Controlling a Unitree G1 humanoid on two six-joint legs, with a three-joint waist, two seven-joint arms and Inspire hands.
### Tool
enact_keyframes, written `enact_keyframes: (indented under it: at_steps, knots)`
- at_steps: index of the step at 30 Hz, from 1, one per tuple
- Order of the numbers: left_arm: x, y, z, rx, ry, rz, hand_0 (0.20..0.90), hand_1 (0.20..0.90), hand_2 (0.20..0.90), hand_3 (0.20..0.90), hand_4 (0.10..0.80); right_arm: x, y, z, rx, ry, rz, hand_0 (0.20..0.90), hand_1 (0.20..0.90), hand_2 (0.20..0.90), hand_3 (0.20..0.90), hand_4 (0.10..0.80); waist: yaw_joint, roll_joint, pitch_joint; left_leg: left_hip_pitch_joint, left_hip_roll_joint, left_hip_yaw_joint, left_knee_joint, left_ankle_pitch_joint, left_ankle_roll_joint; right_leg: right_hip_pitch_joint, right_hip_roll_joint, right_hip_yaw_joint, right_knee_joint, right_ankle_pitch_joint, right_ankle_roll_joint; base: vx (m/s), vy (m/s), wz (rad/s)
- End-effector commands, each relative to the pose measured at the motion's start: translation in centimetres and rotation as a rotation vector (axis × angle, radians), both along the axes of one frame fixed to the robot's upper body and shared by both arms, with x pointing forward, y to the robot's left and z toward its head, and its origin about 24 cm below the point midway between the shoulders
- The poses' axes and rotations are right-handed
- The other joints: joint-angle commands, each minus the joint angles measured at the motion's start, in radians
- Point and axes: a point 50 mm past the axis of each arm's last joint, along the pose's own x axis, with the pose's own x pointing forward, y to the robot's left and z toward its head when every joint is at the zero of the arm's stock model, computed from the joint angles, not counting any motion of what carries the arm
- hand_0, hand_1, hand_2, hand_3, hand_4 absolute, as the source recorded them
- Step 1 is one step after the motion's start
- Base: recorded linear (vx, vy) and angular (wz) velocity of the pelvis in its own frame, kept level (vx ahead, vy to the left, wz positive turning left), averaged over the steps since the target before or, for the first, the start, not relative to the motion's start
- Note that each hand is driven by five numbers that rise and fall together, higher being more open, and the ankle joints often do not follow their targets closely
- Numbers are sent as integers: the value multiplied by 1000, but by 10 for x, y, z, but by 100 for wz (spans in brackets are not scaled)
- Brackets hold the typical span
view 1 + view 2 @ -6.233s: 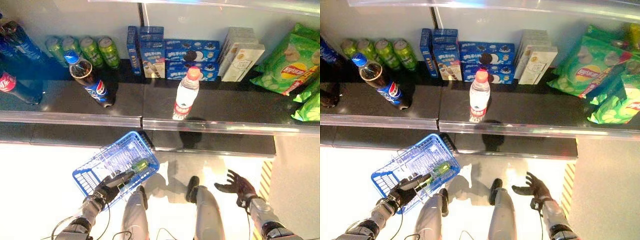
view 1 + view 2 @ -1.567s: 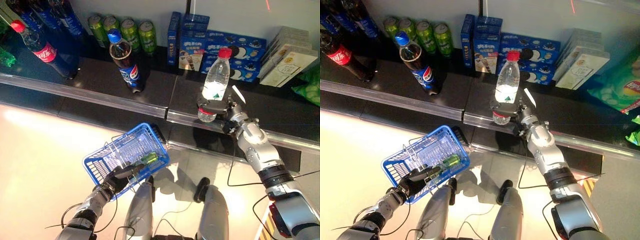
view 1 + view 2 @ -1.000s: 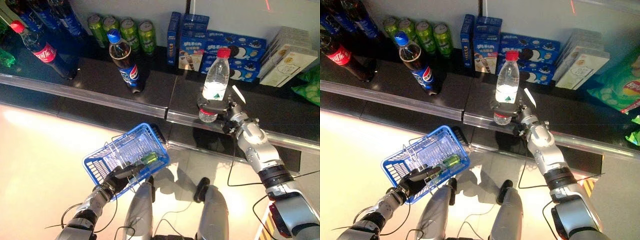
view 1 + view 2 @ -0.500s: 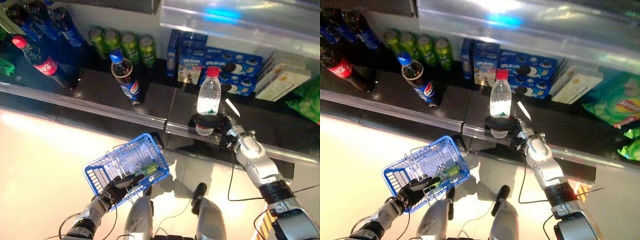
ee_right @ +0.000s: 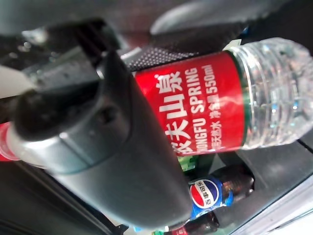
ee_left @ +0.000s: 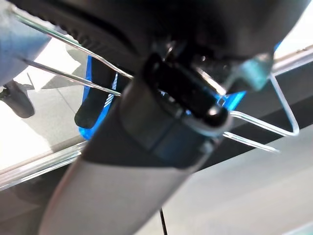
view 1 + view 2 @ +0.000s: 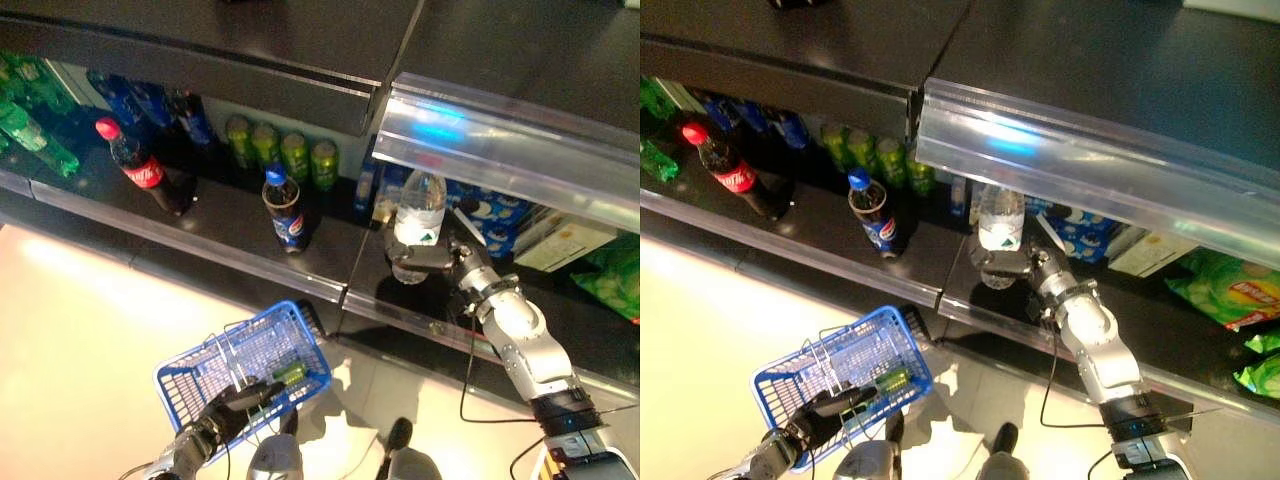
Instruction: Pick up the drink and place into the basket.
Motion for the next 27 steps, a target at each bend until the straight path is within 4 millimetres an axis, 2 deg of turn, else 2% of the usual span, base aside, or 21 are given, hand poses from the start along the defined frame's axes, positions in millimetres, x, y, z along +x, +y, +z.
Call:
enact_keyframes:
  at_steps: [1,6,11,15,23,27]
  knots:
    - [-19,-17,-8,-77,-9,-67,300,300,300,200,100,-12,18,48,89,-292,140,300,300,300,200,100,7,2,-197,6,20,76,-11,16,-2,-65,-5,56,84,-1,-6,-20,-21,-7]
    - [-16,-15,-7,-72,-21,-36,300,300,300,200,100,-18,19,37,108,-250,162,300,300,300,200,100,1,-2,-216,18,15,71,-10,8,1,-58,6,78,84,-8,-9,-18,-49,-8]
    - [-5,-10,1,-118,-105,63,300,300,300,200,100,-19,26,23,86,-189,217,300,300,300,200,100,6,-3,-229,33,9,44,-5,-3,8,-45,31,92,76,-16,-24,-93,-97,-4]
    - [8,-9,10,-144,-187,131,300,300,300,200,100,-18,32,18,51,-158,267,300,300,300,200,100,23,-2,-233,30,17,25,0,6,0,-29,41,90,74,-28,-33,-85,-21,-1]
    - [31,-6,31,-186,-365,165,300,300,300,200,100,-11,40,13,35,-110,259,300,300,300,200,100,90,-12,-222,9,15,-56,1,29,-9,0,57,30,103,-67,-54,-40,-5,39]
    - [40,-12,43,-243,-487,133,300,300,300,200,100,-6,47,10,26,-91,261,300,300,300,200,100,155,-23,-225,-12,14,-118,-7,46,-16,22,79,6,96,-87,-71,-37,3,60]
